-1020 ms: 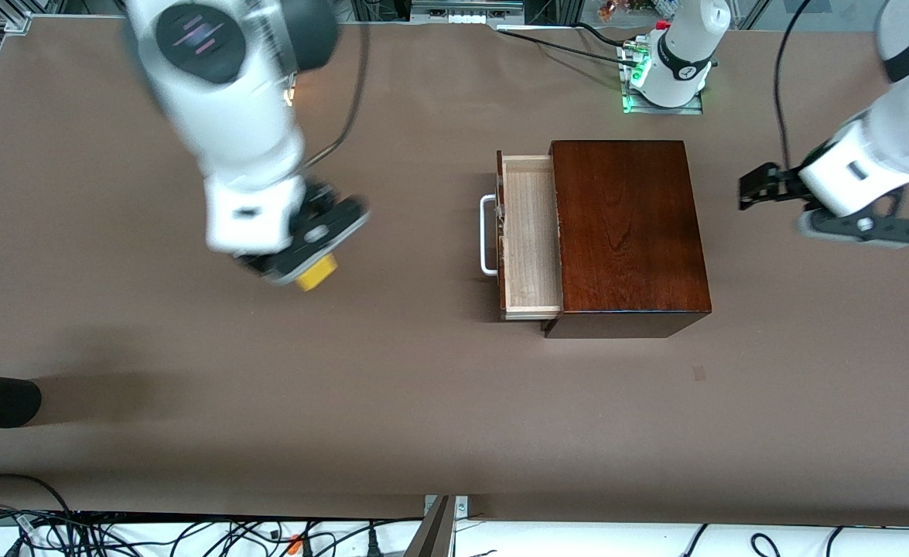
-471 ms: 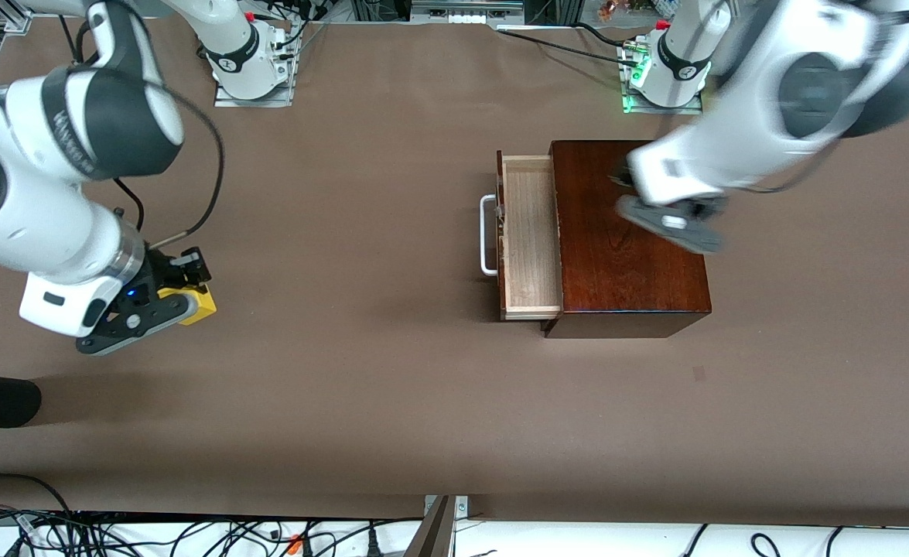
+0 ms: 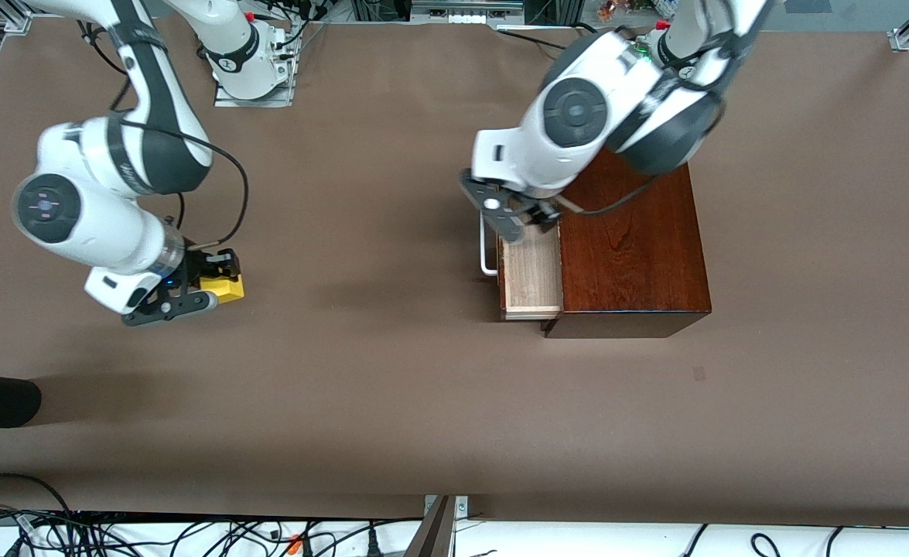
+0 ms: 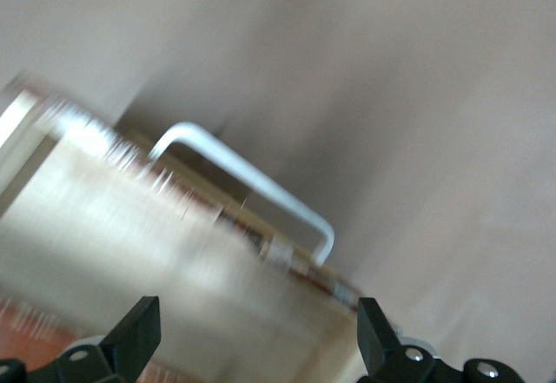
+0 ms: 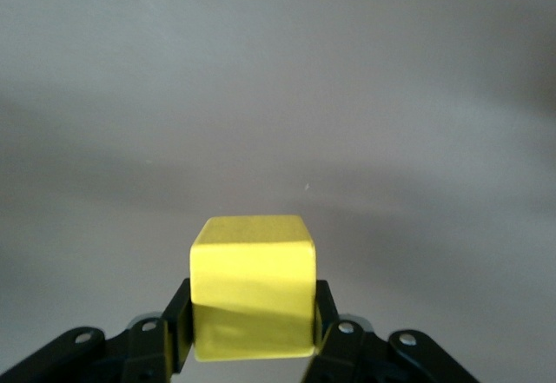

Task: Open drawer, take yellow block, close drawer
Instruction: 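Set the cube down with the right gripper while the left gripper pushes the drawer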

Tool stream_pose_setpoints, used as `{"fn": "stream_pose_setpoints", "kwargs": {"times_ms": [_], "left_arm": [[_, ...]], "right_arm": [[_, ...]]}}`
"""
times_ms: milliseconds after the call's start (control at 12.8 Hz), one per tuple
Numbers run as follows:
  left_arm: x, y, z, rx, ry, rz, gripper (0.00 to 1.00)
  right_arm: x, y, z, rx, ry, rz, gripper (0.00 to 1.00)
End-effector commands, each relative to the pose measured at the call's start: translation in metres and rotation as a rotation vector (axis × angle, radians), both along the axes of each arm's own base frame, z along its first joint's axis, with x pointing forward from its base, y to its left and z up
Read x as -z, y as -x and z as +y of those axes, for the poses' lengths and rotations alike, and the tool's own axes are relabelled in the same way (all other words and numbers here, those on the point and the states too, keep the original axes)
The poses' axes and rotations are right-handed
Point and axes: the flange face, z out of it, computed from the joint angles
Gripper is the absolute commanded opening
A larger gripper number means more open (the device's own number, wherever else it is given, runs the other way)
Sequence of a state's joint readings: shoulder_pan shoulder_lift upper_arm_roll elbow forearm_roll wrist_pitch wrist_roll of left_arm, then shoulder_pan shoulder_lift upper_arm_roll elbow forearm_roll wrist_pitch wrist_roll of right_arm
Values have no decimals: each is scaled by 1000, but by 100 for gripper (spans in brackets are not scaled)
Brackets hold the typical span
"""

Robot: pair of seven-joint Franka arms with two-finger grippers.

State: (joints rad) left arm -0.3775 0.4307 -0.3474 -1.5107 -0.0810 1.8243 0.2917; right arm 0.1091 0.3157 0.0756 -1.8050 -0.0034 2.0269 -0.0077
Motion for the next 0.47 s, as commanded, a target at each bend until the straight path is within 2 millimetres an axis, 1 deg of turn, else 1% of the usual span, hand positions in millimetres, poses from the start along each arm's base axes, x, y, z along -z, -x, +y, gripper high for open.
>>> {"fn": "stream_pose_setpoints", "kwargs": {"times_ms": [0, 78, 157, 235, 314, 392], "left_arm": [[29, 1, -38, 217, 89, -43, 100], [43, 9, -55, 277, 109, -57, 100], [61, 14, -68, 345, 110, -78, 100], [77, 24, -81, 418, 101, -89, 100], [86, 35, -95, 461, 92, -106, 100], [97, 42, -103, 489, 79, -119, 100]], "right_arm": [[42, 33, -19, 89, 7, -9, 7], [62, 40, -27, 95, 11, -9, 7], [85, 47, -36, 109, 9, -19, 7], [99, 49, -38, 114, 6, -30, 7], [110, 49, -39, 115, 4, -28, 8], [115, 48, -39, 114, 3, -28, 10]]}}
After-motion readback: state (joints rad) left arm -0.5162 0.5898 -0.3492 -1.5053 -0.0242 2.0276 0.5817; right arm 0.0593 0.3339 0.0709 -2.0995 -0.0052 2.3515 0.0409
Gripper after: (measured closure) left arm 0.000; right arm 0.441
